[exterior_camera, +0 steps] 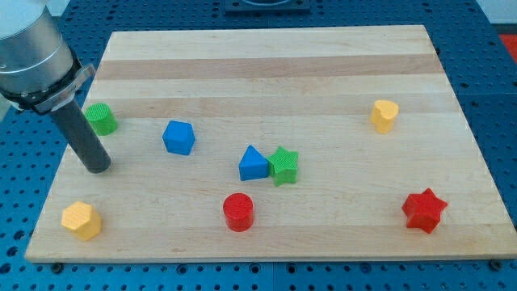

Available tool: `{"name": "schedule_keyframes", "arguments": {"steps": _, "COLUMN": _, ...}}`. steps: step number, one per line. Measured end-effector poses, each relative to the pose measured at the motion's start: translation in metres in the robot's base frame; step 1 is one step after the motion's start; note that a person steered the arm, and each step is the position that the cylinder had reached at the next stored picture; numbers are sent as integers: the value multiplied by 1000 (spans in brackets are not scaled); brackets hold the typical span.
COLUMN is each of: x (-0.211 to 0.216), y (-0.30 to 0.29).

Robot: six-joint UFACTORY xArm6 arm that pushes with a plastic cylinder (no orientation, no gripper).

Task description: Push green star towards the top right

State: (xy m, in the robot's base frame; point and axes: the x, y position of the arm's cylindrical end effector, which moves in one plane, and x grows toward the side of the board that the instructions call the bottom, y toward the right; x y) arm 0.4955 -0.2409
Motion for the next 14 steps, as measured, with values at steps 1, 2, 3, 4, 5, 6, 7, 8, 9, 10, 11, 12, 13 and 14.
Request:
{"name": "schedule_keyframes", "arguments": {"steps": 1, "x": 0, "y": 0}}
{"name": "schedule_keyframes", "arguments": {"steps": 2, "x": 2, "y": 0}}
{"name": "schedule_keyframes", "arguments": {"steps": 3, "x": 7, "y": 0}}
{"name": "schedule_keyframes", "arguments": {"steps": 4, "x": 12, "y": 0}}
{"name": "schedule_keyframes", "arguments": {"steps": 5, "x": 13, "y": 0}}
{"name": "schedule_keyframes", "arguments": {"steps": 6, "x": 17, "y": 5}}
{"name": "schedule_keyframes", "arguments": {"steps": 7, "x": 46, "y": 74}}
{"name": "schedule_keyframes", "arguments": {"steps": 8, "x": 59, "y": 130}}
{"name": "schedule_keyframes", "arguments": {"steps": 9, "x": 59, "y": 130}}
{"name": "schedule_keyframes", "arguments": {"steps": 10, "x": 59, "y": 138}}
{"name": "schedule_keyframes", "arguments": {"steps": 11, "x": 58, "y": 141}}
{"name": "schedule_keyframes", "arguments": {"steps": 12, "x": 51, "y": 141}}
{"name": "schedule_keyframes", "arguments": {"steps": 13, "x": 41, "y": 157}}
{"name": "schedule_keyframes", "arguments": {"steps": 14, "x": 41, "y": 162}}
